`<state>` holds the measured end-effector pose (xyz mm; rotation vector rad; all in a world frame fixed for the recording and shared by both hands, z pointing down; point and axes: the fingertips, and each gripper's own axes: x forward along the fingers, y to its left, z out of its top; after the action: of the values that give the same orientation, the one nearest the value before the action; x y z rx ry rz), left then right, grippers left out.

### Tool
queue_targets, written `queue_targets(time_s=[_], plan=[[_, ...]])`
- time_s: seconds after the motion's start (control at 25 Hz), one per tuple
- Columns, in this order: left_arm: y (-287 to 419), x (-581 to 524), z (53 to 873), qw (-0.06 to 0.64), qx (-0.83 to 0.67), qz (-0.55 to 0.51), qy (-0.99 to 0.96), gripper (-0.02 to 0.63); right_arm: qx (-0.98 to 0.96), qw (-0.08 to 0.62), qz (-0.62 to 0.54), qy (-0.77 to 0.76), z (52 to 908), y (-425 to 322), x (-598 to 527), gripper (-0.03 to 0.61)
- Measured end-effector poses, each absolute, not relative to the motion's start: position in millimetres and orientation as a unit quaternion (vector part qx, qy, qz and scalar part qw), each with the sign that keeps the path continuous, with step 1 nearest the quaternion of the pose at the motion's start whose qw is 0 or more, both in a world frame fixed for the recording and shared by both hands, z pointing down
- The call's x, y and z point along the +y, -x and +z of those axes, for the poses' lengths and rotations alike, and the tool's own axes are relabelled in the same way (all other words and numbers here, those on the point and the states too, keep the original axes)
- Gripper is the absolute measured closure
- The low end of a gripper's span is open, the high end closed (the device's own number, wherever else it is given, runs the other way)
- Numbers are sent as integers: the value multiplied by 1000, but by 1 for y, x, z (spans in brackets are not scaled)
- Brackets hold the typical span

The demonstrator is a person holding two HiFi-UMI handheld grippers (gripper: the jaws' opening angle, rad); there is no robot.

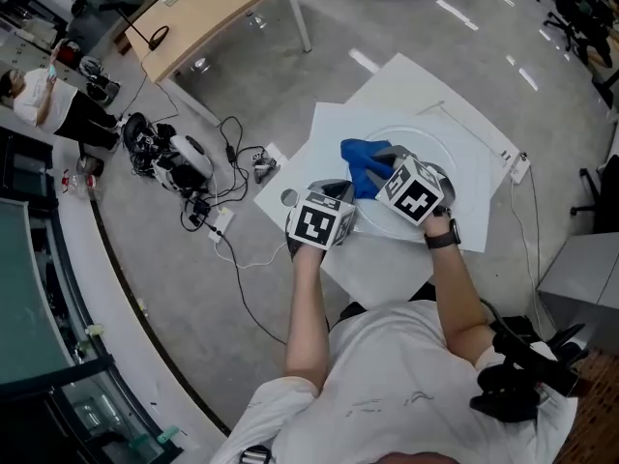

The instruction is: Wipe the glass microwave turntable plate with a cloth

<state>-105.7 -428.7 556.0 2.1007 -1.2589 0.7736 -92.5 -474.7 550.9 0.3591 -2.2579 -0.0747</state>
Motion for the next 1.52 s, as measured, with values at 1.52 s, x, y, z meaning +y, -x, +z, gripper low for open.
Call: queue_targets(time_s=[1.52], plan=[[106,-432,555,266,-471,280,-793,613,-873,468,-5,-136,551,12,-401,505]])
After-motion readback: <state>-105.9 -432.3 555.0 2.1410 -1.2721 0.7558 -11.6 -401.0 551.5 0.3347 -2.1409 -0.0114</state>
